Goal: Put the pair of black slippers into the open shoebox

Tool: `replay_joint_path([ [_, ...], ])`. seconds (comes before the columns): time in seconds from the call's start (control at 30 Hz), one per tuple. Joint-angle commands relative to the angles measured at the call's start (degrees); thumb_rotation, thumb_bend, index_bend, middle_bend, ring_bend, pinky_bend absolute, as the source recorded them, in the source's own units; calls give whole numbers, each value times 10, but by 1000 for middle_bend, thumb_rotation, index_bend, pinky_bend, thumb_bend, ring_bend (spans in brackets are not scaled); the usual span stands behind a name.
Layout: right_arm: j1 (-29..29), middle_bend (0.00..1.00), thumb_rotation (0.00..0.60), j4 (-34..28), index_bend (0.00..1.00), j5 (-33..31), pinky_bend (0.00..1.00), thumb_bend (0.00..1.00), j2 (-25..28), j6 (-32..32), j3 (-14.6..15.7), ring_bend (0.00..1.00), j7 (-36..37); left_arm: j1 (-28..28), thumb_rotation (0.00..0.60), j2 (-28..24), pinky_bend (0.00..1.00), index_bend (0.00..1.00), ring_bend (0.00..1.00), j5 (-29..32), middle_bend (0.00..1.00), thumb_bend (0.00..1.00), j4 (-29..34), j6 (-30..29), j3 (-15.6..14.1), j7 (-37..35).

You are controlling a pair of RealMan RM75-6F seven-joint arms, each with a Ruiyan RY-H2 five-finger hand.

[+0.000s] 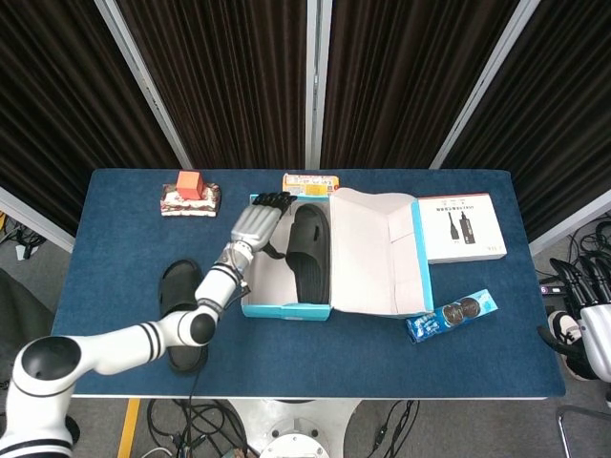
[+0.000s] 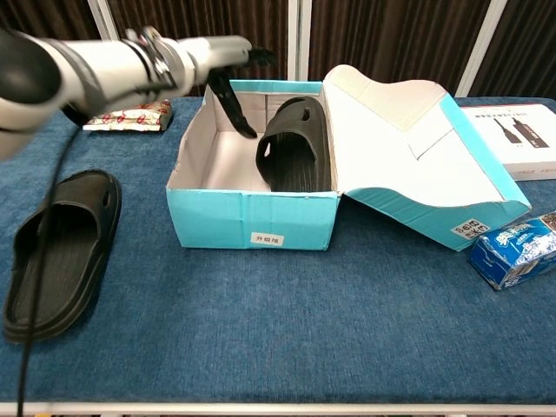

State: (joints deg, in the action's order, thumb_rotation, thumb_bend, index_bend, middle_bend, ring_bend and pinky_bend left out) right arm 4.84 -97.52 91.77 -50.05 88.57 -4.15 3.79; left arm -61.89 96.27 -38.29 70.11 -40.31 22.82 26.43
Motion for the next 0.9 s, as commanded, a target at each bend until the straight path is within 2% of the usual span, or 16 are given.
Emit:
replay_joint_path([
  [0.03, 0, 140, 600, 2, 0, 2, 0, 71, 0, 1, 0, 0, 2, 42, 600, -126, 53, 0, 0, 33, 0, 0, 128, -23, -9, 12],
  [0.17, 3, 140, 600, 7, 0, 4, 0, 71, -3, 0, 0, 0, 8, 84, 600, -223, 100, 0, 0, 56, 0, 0, 205, -35, -16, -18],
  [0.23, 4, 140, 600, 11, 0, 6, 0, 71, -5, 1, -1, 0, 12, 106, 600, -264, 161, 0, 21, 59, 0, 0, 227, -36, -23, -37],
  [0.27, 4, 140, 600, 13, 0, 7, 0, 71, -6, 1, -1, 0, 13, 115, 600, -279, 209, 0, 49, 59, 0, 0, 235, -37, -26, -45],
  [0.33, 6, 140, 600, 16, 0, 8, 0, 71, -8, 0, -1, 0, 16, 132, 600, -305, 388, 0, 151, 59, 2, 0, 247, -43, -36, -56],
  [0.4, 7, 140, 600, 20, 0, 9, 0, 71, -10, -1, -1, 0, 20, 151, 600, -333, 561, 0, 300, 65, 12, 0, 263, -40, -52, -70],
  [0.5, 9, 140, 600, 27, 0, 8, 0, 71, -13, -4, 0, 0, 26, 175, 600, -358, 600, 0, 485, 62, 27, 0, 280, -26, -77, -92],
  [0.53, 10, 140, 600, 28, 0, 8, 0, 71, -14, -5, -1, 0, 27, 180, 600, -363, 607, 0, 508, 59, 30, 0, 284, -17, -85, -98],
  [0.73, 17, 140, 600, 34, 0, 13, 0, 71, -19, -13, 1, 0, 31, 192, 600, -371, 644, 0, 584, 37, 31, 0, 303, 37, -137, -116],
  [0.9, 19, 140, 600, 36, 0, 12, 0, 71, -20, -15, 1, 0, 32, 175, 600, -344, 673, 0, 638, 53, 30, 0, 293, 80, -166, -134],
])
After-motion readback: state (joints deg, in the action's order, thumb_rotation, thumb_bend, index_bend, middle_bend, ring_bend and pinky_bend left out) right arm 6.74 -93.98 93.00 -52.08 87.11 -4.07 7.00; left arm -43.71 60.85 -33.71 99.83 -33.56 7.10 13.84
